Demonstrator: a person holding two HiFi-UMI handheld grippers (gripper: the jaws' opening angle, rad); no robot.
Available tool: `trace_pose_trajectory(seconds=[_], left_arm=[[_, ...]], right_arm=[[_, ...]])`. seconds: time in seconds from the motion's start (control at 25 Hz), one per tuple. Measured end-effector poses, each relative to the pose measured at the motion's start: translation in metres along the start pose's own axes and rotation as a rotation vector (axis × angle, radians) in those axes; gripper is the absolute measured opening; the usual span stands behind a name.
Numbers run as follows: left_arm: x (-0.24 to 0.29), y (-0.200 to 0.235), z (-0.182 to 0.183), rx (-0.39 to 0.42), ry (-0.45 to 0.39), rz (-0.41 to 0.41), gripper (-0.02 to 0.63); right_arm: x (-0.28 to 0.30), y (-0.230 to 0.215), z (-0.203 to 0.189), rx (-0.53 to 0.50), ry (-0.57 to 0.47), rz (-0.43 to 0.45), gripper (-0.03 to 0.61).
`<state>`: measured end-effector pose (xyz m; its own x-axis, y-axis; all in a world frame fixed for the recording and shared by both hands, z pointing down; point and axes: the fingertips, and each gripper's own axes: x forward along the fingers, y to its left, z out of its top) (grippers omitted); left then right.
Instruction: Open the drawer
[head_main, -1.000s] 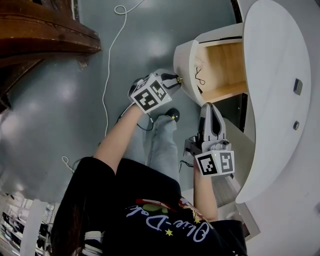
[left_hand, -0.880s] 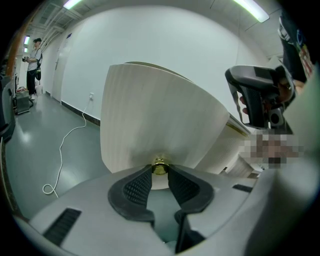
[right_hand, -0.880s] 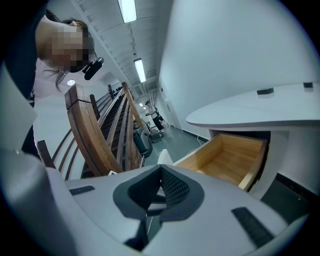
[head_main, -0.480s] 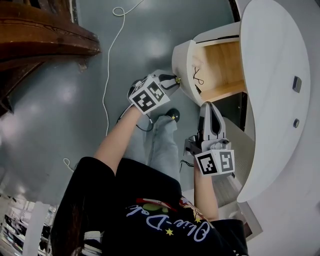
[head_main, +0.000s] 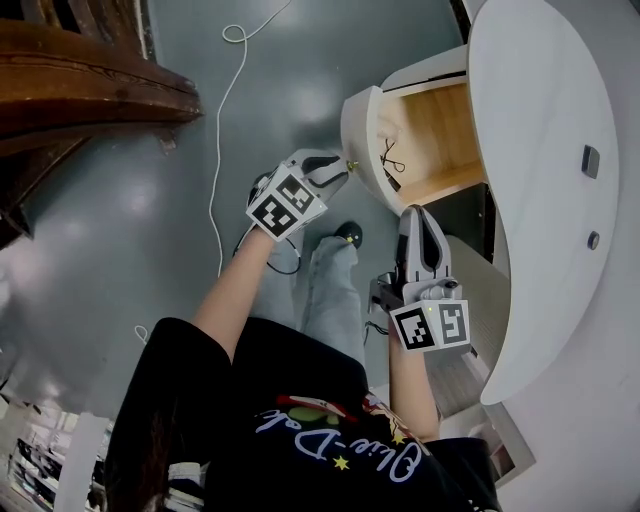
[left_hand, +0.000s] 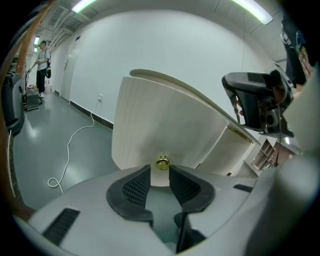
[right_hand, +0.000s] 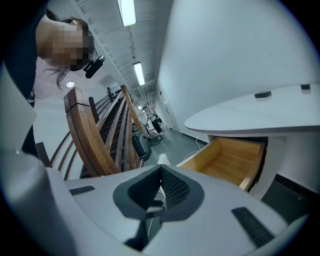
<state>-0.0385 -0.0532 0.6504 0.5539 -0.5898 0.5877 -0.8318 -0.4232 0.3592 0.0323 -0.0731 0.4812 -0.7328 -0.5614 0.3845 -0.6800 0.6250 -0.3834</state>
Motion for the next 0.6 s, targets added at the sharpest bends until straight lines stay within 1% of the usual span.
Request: trace_pose_trajectory(seconds=[0.2, 0.32, 0.44, 0.6], left_arm=[[-0.029, 0.006, 0.019, -0.044, -0.071, 0.065, 0.110], [-0.051, 0.005, 0.033, -0.048, -0.114, 0.098, 0.053], [-0.070, 0.002, 0.054, -0.018, -0.158, 0.116, 0.021], [-0.095, 0.000, 0.092, 0.055, -0.198, 0.134, 0.006]], right_arm=[[-0.007, 0.003, 0.010, 0.003, -0.019, -0.008, 0.000], [-0.015, 0.007, 0.017, 0.006, -0.033, -0.014, 0.000], [-0.024, 0.010, 0.026, 0.008, -0.050, -0.019, 0.000], [-0.037, 0.012, 0.041, 0.013, -0.079, -0.036, 0.000]])
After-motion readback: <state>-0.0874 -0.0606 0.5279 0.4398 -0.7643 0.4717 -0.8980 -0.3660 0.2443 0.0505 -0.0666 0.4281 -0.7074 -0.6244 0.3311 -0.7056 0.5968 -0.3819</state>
